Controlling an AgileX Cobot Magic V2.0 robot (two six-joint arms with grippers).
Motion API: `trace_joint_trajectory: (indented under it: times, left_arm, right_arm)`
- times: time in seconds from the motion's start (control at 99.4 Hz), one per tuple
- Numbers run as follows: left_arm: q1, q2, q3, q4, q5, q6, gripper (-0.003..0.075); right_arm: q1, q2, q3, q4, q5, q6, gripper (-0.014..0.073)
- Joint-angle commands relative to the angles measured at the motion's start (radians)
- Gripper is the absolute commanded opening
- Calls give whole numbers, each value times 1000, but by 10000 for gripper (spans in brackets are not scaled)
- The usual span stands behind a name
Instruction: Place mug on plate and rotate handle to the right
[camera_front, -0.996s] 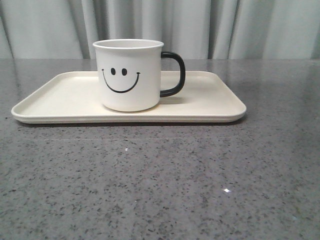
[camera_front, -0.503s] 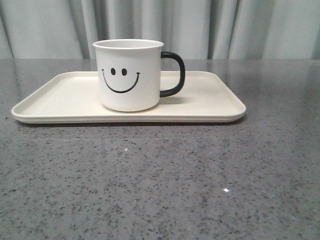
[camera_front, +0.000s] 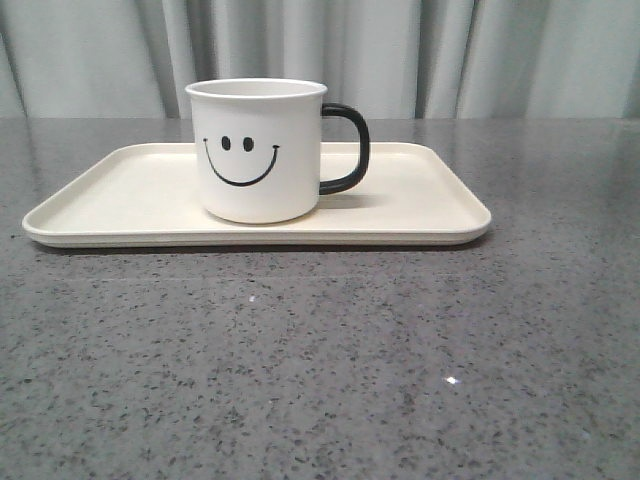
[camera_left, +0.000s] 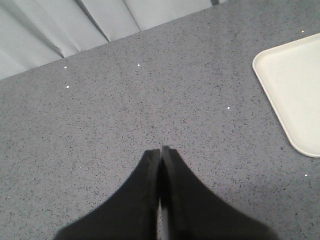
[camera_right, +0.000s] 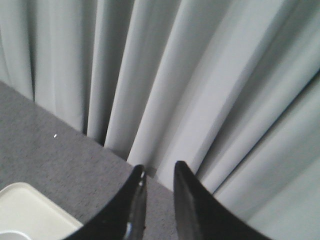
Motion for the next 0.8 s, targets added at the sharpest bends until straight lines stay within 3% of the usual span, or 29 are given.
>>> trace_joint_trajectory:
  times: [0.0, 0.181, 0.463, 0.684, 0.785]
  left_arm:
    - [-1, 0, -22, 24, -22, -12, -20]
    - [-1, 0, -22, 24, -22, -12, -20]
    - [-1, 0, -22, 24, -22, -12, -20]
    - [-1, 0, -22, 24, -22, -12, -20]
    - [-1, 0, -22, 24, -22, -12, -20]
  right_arm:
    - [-28, -73, 10, 7, -131, 18, 160]
    - [-60, -198, 179, 4, -259, 27, 160]
    - [-65, -457, 642, 3, -495, 57, 160]
    - [-65, -652, 933, -15, -565, 57, 157]
    - [-78, -725, 1020, -47, -571, 57, 90]
